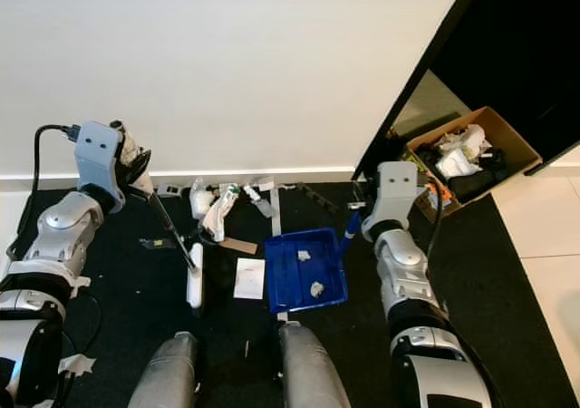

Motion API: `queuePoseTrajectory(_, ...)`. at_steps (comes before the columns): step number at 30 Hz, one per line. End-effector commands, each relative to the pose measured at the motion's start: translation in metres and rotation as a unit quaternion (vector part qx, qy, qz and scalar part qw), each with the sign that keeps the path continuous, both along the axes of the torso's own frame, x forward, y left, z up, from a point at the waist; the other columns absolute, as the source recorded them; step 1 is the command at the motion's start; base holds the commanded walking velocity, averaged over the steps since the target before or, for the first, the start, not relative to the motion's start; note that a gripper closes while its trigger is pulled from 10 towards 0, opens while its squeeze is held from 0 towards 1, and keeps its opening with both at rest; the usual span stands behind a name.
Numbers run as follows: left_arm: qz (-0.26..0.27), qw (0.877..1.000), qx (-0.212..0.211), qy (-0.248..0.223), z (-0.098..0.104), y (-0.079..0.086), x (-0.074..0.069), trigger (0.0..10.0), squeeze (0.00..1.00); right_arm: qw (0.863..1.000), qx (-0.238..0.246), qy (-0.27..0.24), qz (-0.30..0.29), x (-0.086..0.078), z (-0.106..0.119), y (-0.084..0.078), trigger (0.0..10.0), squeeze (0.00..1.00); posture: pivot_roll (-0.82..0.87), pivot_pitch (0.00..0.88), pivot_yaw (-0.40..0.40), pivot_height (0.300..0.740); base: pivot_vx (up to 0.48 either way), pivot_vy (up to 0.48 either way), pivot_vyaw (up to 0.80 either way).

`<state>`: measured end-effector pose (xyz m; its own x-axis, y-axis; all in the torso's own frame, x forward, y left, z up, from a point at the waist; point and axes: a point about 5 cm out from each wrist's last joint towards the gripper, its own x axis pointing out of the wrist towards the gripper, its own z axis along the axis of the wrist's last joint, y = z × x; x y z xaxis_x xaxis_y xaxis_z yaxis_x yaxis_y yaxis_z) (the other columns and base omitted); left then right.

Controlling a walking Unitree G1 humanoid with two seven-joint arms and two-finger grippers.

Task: Sweep floor

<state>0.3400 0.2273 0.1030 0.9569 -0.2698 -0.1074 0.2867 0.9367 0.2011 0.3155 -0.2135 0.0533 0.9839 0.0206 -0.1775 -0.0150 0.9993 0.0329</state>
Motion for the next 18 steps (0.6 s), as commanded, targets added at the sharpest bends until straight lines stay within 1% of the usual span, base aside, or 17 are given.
queuePoseTrajectory(1,0.007,1.0,-0.008,0.009,-0.005,0.0,-0.004,10.0,0.0,0.998,0.056,0.042,-0.003,-0.012,-0.021,0.005,10.0,0.0,0.04,0.088,0.014,0.74,0.0,0.48,0.0)
queuePoseTrajectory(4,0.008,1.0,-0.013,0.011,-0.008,-0.003,-0.006,10.0,0.0,0.997,0.054,0.044,-0.011,-0.014,-0.022,0.001,10.0,0.0,0.04,0.091,0.013,0.74,0.0,0.48,0.0)
queuePoseTrajectory(10,0.006,1.0,-0.015,0.013,-0.01,-0.007,-0.009,10.0,0.0,0.997,0.055,0.043,-0.017,-0.015,-0.022,-0.002,10.0,0.0,0.04,0.093,0.014,0.74,0.0,0.48,0.0)
queuePoseTrajectory(13,0.003,1.0,-0.013,0.014,-0.011,-0.009,-0.01,10.0,0.0,0.997,0.055,0.043,-0.02,-0.016,-0.023,-0.003,10.0,0.0,0.04,0.094,0.016,0.74,0.0,0.48,0.0)
queuePoseTrajectory(14,-0.003,1.0,-0.002,0.012,-0.011,-0.011,-0.01,10.0,0.0,0.997,0.055,0.044,-0.022,-0.017,-0.023,-0.004,10.0,0.0,0.04,0.095,0.016,0.74,0.0,0.364,0.0)
queuePoseTrajectory(18,-0.009,1.0,0.0,0.009,-0.009,-0.014,-0.011,10.0,0.0,0.997,0.055,0.047,-0.03,-0.02,-0.025,-0.009,10.0,0.0,0.04,0.097,0.015,0.74,0.0,0.0,0.0)
